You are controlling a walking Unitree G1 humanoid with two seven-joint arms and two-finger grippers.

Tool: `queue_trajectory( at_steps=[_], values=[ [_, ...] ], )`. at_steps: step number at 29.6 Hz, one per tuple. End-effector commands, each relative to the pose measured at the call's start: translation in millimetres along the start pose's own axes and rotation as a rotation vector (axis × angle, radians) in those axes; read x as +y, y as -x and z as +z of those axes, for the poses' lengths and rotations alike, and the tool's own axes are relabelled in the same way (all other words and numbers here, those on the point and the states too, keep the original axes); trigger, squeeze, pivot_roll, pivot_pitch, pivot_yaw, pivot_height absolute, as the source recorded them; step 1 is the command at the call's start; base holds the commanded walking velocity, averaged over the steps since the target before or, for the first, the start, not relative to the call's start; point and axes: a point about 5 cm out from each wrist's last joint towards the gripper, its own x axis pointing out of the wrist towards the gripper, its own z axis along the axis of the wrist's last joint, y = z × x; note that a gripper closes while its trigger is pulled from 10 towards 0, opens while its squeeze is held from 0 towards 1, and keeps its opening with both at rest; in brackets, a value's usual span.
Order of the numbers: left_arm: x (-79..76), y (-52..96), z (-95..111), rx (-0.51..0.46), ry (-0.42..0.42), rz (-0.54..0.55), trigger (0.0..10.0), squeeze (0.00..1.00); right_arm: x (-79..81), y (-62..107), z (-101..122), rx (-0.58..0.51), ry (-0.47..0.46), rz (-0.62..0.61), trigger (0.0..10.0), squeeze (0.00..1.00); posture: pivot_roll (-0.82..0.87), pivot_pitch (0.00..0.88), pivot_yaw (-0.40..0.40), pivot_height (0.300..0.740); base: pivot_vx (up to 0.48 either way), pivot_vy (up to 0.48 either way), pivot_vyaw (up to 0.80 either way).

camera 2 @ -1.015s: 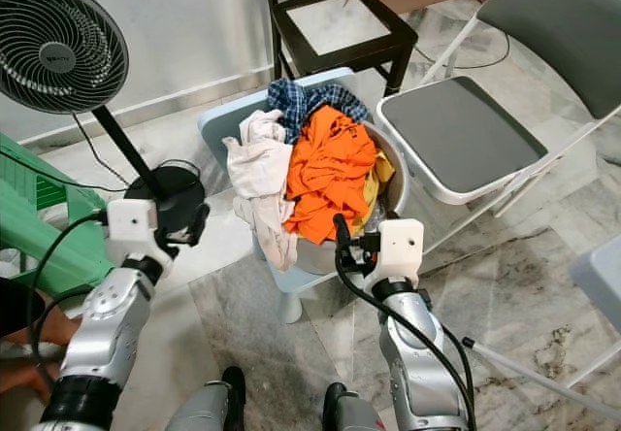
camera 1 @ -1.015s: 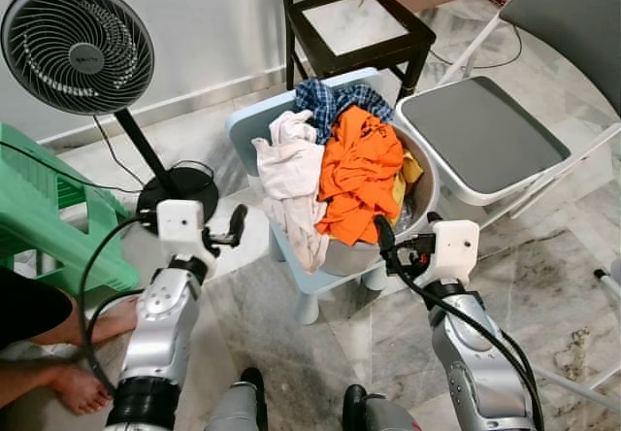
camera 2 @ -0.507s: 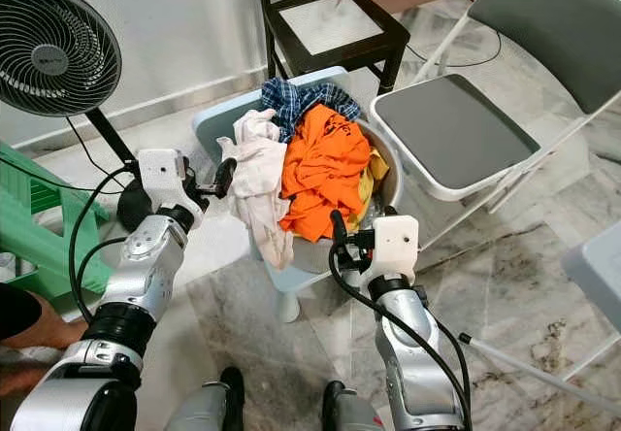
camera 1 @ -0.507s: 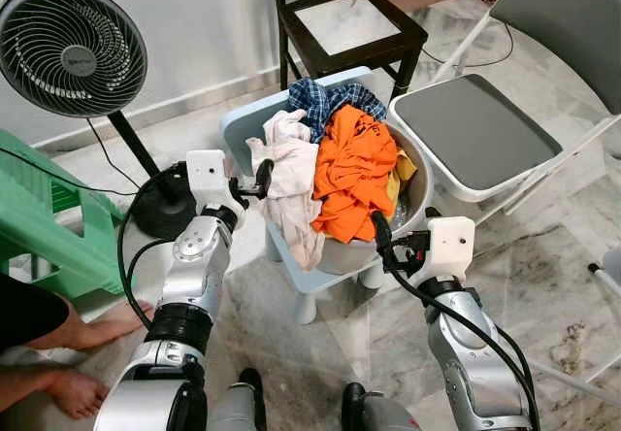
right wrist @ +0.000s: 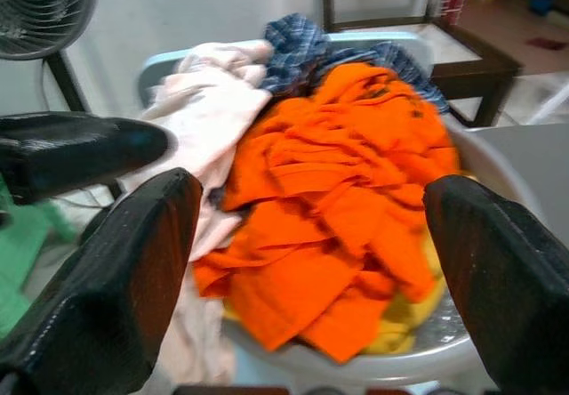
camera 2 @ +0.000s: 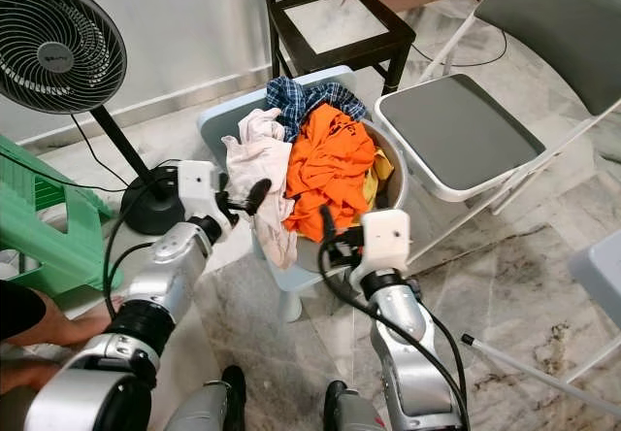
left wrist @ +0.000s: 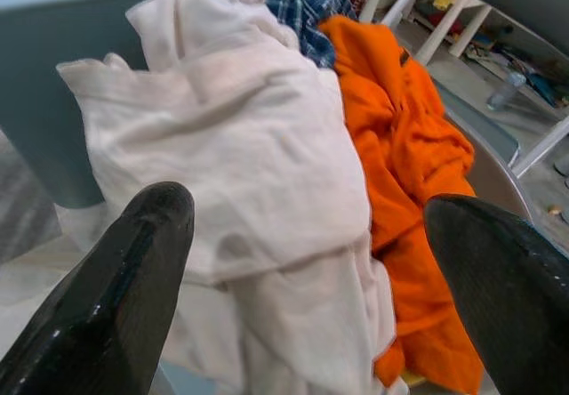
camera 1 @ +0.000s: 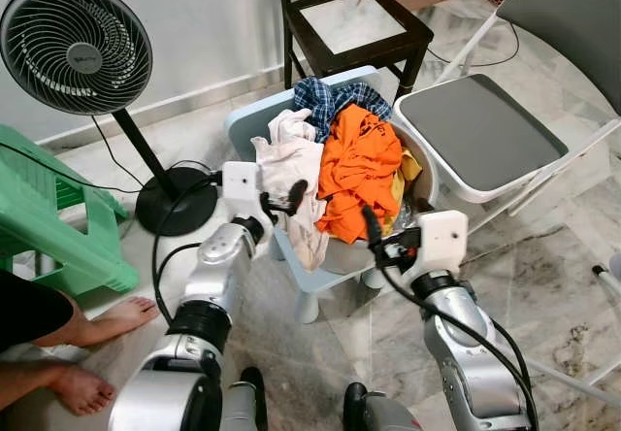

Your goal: Hang hanger

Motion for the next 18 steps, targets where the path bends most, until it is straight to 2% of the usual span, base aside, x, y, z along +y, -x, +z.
queue_trajectory(
  at_steps=[1, 2, 3, 5, 6, 7, 11, 12, 13, 14, 15, 16, 18],
  values=[
    [4.4, 5.8, -3, -0.001, -0.017, 0.037, 10.0, 0.00, -4.1, 4.9, -7, 0.029, -0.009, -0.021, 10.0, 0.00, 0.09, 0.316, 0.002, 0.740, 0.000, 0.000, 0.00],
    [8.9, 12.8, -3, -0.020, -0.046, 0.076, 10.0, 0.00, -8.4, 6.3, -9, 0.035, -0.004, -0.042, 10.0, 0.00, 0.09, 0.317, 0.005, 0.740, 0.000, 0.000, 0.00],
    [8.9, 12.8, -3, -0.020, -0.046, 0.076, 10.0, 0.00, -8.4, 6.3, -9, 0.035, -0.004, -0.042, 10.0, 0.00, 0.09, 0.317, 0.005, 0.740, 0.000, 0.000, 0.00],
    [20.9, 35.3, -6, -0.053, -0.126, 0.149, 10.0, 0.00, -16.9, 9.7, -11, 0.045, -0.010, -0.086, 10.0, 0.00, 0.10, 0.319, 0.002, 0.740, 0.000, 0.000, 0.00],
    [20.9, 35.3, -6, -0.053, -0.126, 0.149, 10.0, 0.00, -16.9, 9.7, -11, 0.045, -0.010, -0.086, 10.0, 0.00, 0.10, 0.319, 0.002, 0.740, 0.000, 0.000, 0.00],
    [24.7, 48.7, -8, -0.071, -0.117, 0.142, 10.0, 0.00, -19.4, 10.9, -12, 0.051, -0.026, -0.099, 10.0, 0.00, 0.11, 0.319, 0.000, 0.740, 0.000, 0.000, 0.00],
    [40.1, 81.2, -13, -0.081, -0.144, 0.202, 10.0, 0.00, -22.0, 12.3, -12, 0.047, -0.021, -0.105, 10.0, 0.00, 0.14, 0.318, -0.004, 0.740, 0.000, 0.000, 0.00],
    [40.1, 81.2, -13, -0.081, -0.144, 0.202, 10.0, 0.00, -22.0, 12.3, -12, 0.047, -0.021, -0.105, 10.0, 0.00, 0.14, 0.318, -0.004, 0.740, 0.000, 0.000, 0.00],
    [44.2, 89.4, -13, -0.089, -0.148, 0.232, 10.0, 0.00, -23.9, 12.5, -11, 0.039, -0.021, -0.116, 10.0, 0.00, 0.15, 0.317, -0.007, 0.740, 0.000, 0.000, 0.00],
    [50.7, 108.3, -9, -0.114, -0.180, 0.273, 10.0, 0.00, -29.5, 13.4, -5, 0.009, -0.029, -0.151, 10.0, 0.00, 0.16, 0.316, -0.011, 0.740, 0.000, 0.000, 0.00],
    [50.7, 108.3, -9, -0.114, -0.180, 0.273, 10.0, 0.00, -29.5, 13.4, -5, 0.009, -0.029, -0.151, 10.0, 0.00, 0.16, 0.316, -0.011, 0.740, 0.000, 0.000, 0.00],
    [52.7, 123.8, -6, -0.118, -0.210, 0.286, 10.0, 0.00, -34.4, 15.4, 2, -0.018, -0.039, -0.170, 10.0, 0.00, 0.17, 0.313, -0.015, 0.740, 0.000, 0.000, 0.00],
    [52.3, 131.7, -5, -0.115, -0.220, 0.287, 10.0, 0.00, -37.5, 17.4, 5, -0.025, -0.040, -0.182, 10.0, 0.00, 0.18, 0.313, -0.017, 0.740, 0.000, 0.000, 0.00]
  ],
)
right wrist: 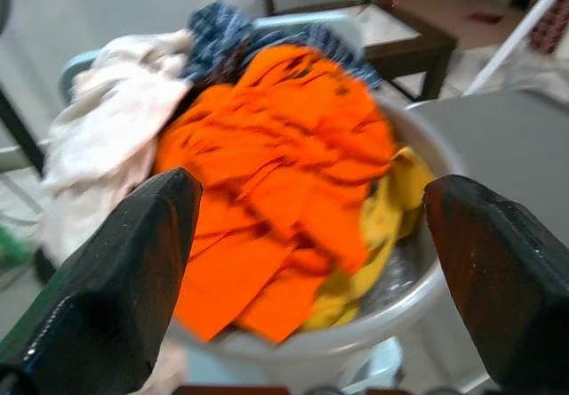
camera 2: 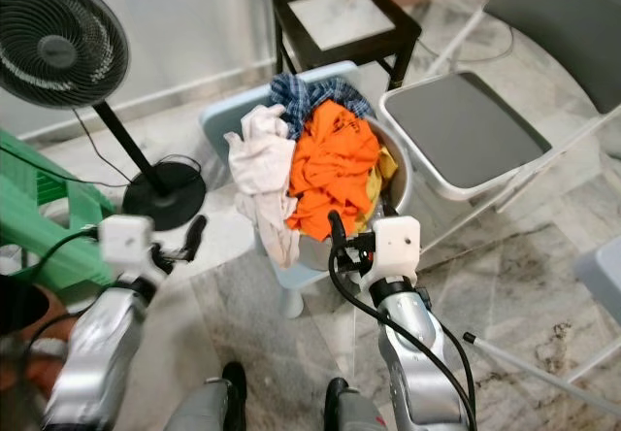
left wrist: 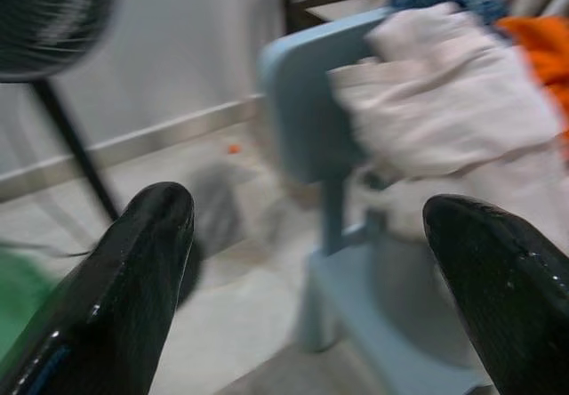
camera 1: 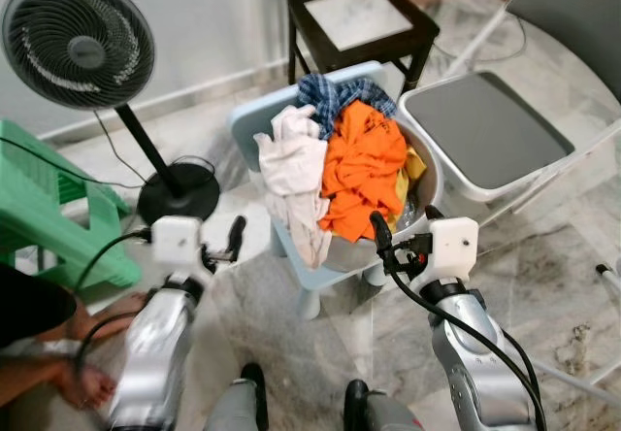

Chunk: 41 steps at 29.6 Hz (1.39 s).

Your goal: Hang hanger

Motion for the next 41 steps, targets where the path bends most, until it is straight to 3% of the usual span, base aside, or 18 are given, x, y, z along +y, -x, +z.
queue_trajectory(
  at_steps=[1, 10, 12, 16, 23, 41],
  values=[
    [2.4, 8.6, 5, -0.004, -0.016, 0.003, 10.0, 0.00, -7.8, 5.7, 5, -0.012, -0.006, -0.033, 10.0, 0.00, 0.18, 0.312, -0.017, 0.740, 0.000, 0.000, 0.00],
    [-0.1, 20.5, 14, -0.014, -0.054, -0.018, 10.0, 0.00, -13.8, 10.1, 8, -0.011, 0.004, -0.047, 10.0, 0.00, 0.18, 0.308, -0.017, 0.740, 0.000, 0.000, 0.00],
    [-11.4, 11.2, 28, -0.076, -0.054, -0.060, 10.0, 0.00, -14.6, 9.3, 14, -0.049, -0.111, -0.066, 10.0, 0.00, 0.17, 0.274, -0.004, 0.740, 0.000, 0.000, 0.00],
    [-14.3, -0.1, 43, -0.127, -0.060, -0.092, 10.0, 0.00, -15.5, 7.2, 24, -0.096, -0.139, -0.078, 10.0, 0.00, 0.17, 0.253, 0.008, 0.740, 0.000, 0.000, 0.00],
    [-10.6, -4.6, 43, -0.124, -0.058, -0.088, 10.0, 0.00, -16.6, 6.6, 21, -0.088, -0.109, -0.083, 10.0, 0.00, 0.17, 0.235, 0.020, 0.740, 0.078, 0.000, 0.00],
    [-12.9, -9.8, 39, -0.105, -0.051, -0.109, 10.0, 0.00, -10.6, 1.6, 15, -0.070, -0.089, -0.058, 10.0, 0.00, 0.16, 0.218, 0.020, 0.740, 0.352, 0.000, 0.00]
  ],
)
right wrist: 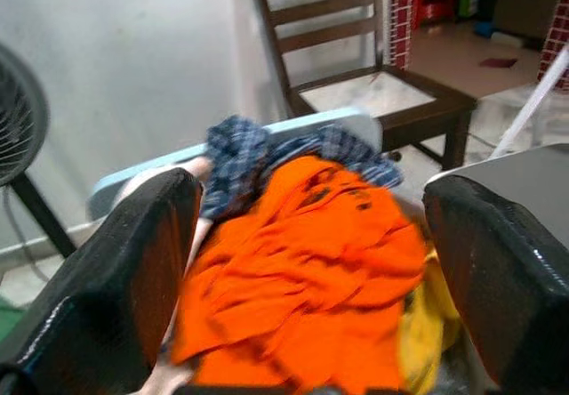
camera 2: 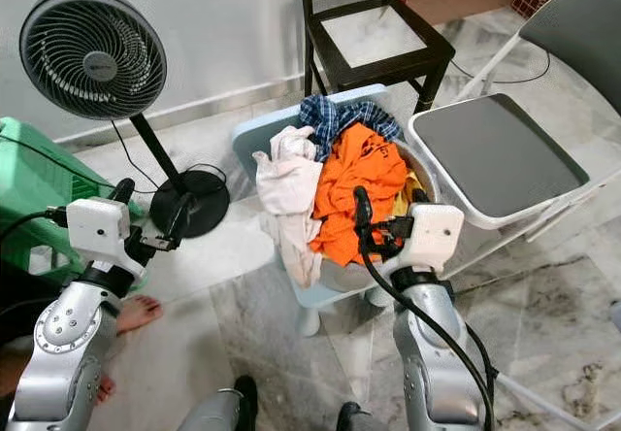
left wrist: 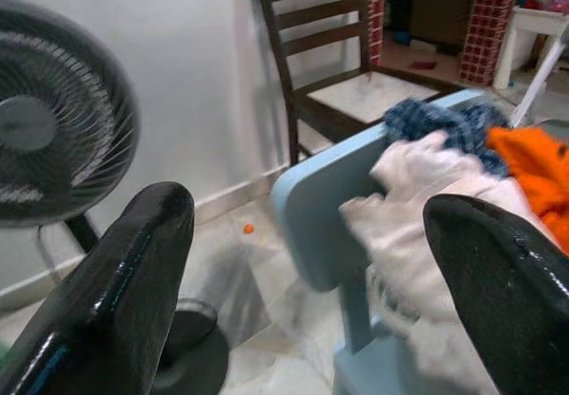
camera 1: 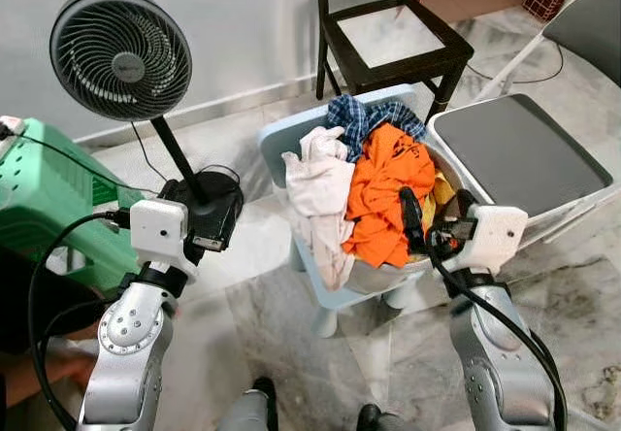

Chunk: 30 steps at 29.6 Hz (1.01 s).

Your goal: Hang hanger

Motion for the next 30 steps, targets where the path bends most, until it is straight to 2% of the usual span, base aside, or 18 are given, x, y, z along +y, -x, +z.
queue_trajectory(
  at_steps=[1, 12, 19, 30],
  values=[
    [-0.8, 3.4, -6, 0.024, 0.008, -0.004, 10.0, 0.00, -5.0, 3.9, -6, 0.024, 0.002, -0.017, 10.0, 0.00, 0.16, 0.219, 0.020, 0.740, 0.386, 0.000, 0.00],
    [-2.5, 4.7, -8, 0.039, 0.015, -0.011, 10.0, 0.00, -2.5, 4.7, -7, 0.029, 0.011, -0.005, 10.0, 0.00, 0.17, 0.239, 0.011, 0.740, 0.339, 0.000, 0.00],
    [-6.6, 8.4, -18, 0.074, 0.027, -0.007, 10.0, 0.00, -1.5, 4.8, -7, 0.039, 0.020, 0.014, 10.0, 0.00, 0.17, 0.259, -0.007, 0.740, 0.000, 0.000, 0.00],
    [-10.0, -16.5, -36, 0.153, 0.043, -0.046, 10.0, 0.00, 4.6, 2.1, -4, 0.037, 0.037, 0.040, 10.0, 0.00, 0.16, 0.290, -0.016, 0.740, 0.000, 0.000, 0.00]
  ],
)
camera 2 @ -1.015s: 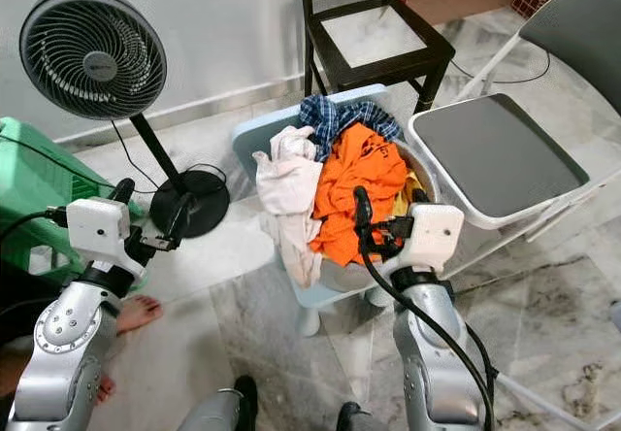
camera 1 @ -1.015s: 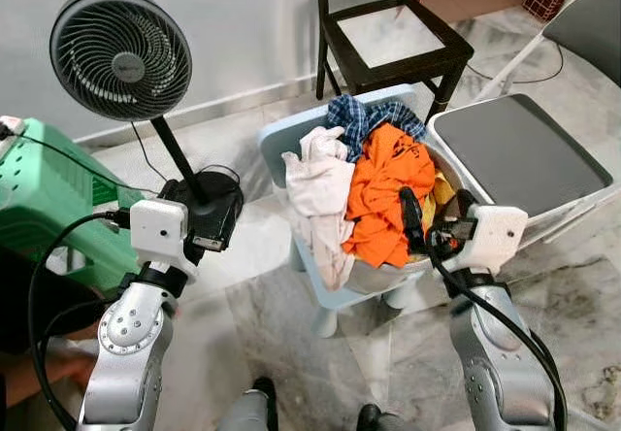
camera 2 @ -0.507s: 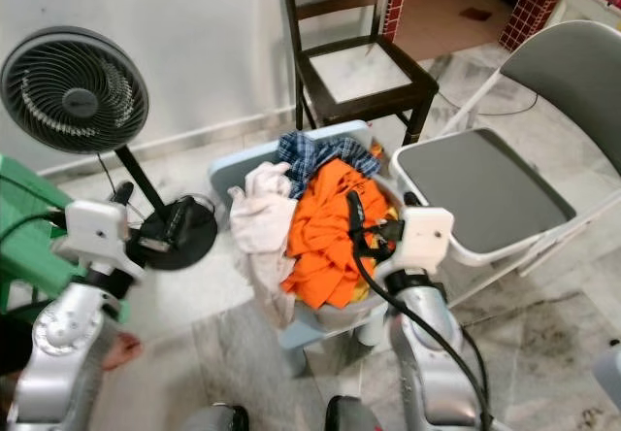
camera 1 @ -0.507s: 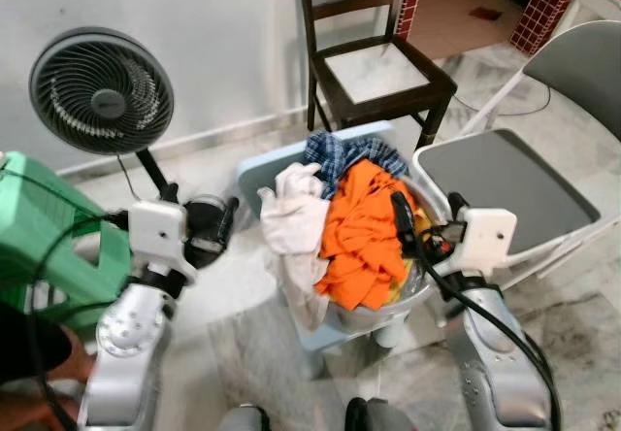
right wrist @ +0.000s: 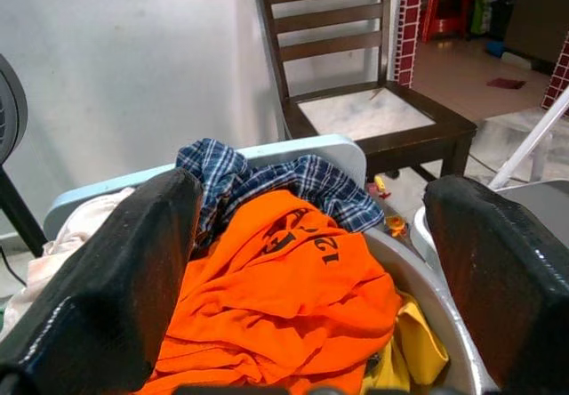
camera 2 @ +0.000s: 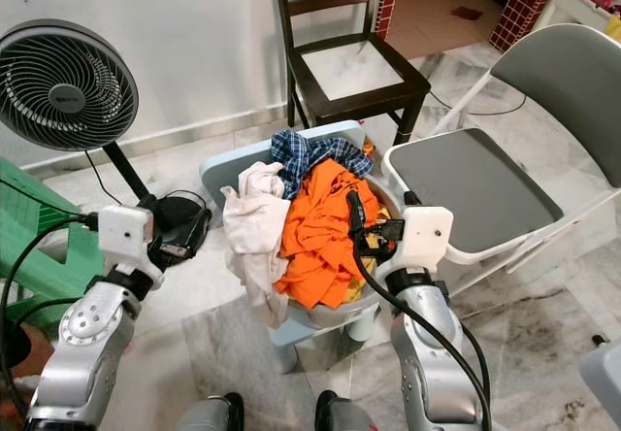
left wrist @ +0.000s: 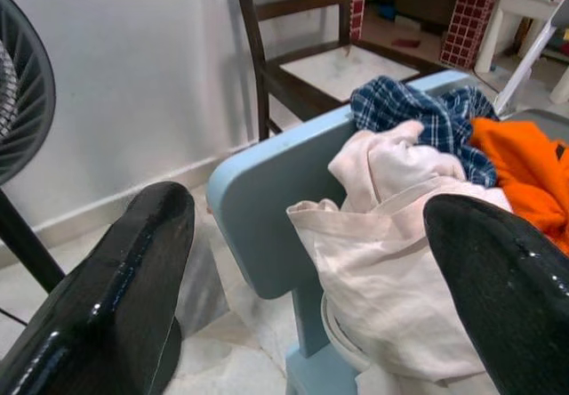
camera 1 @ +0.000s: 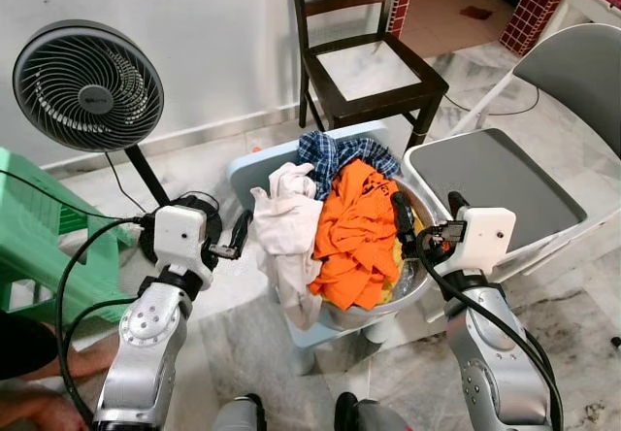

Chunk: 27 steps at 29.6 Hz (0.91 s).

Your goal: Hang hanger

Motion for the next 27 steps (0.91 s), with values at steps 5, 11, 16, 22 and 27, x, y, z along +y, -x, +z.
queue_trajectory(
  at_steps=[5, 11, 16, 22, 27],
  values=[
    [-4.4, -11.1, -17, 0.069, 0.051, -0.040, 10.0, 0.00, 3.5, 4.6, 4, -0.009, 0.018, 0.001, 10.0, 0.00, 0.13, 0.309, -0.015, 0.740, 0.000, 0.000, 0.00],
    [-21.9, -33.5, -30, 0.126, 0.102, -0.105, 10.0, 0.00, 5.6, 8.1, 7, -0.009, 0.045, 0.008, 10.0, 0.00, 0.10, 0.323, -0.017, 0.740, 0.000, 0.000, 0.00],
    [-34.7, -46.1, -25, 0.112, 0.107, -0.149, 10.0, 0.00, 4.8, 7.2, 8, -0.011, 0.052, 0.005, 10.0, 0.00, 0.09, 0.322, -0.012, 0.740, 0.000, 0.000, 0.00],
    [-53.2, -59.4, -25, 0.135, 0.097, -0.224, 1.1, 0.00, 8.2, 3.2, 11, -0.024, 0.062, 0.006, 10.0, 0.00, 0.09, 0.310, -0.001, 0.740, 0.000, 0.000, 0.00],
    [-51.9, -57.5, -39, 0.217, 0.119, -0.202, 0.0, 0.00, 11.9, 2.2, 11, -0.029, 0.065, 0.015, 10.0, 0.00, 0.09, 0.308, 0.002, 0.740, 0.000, 0.000, 0.00]
  ],
)
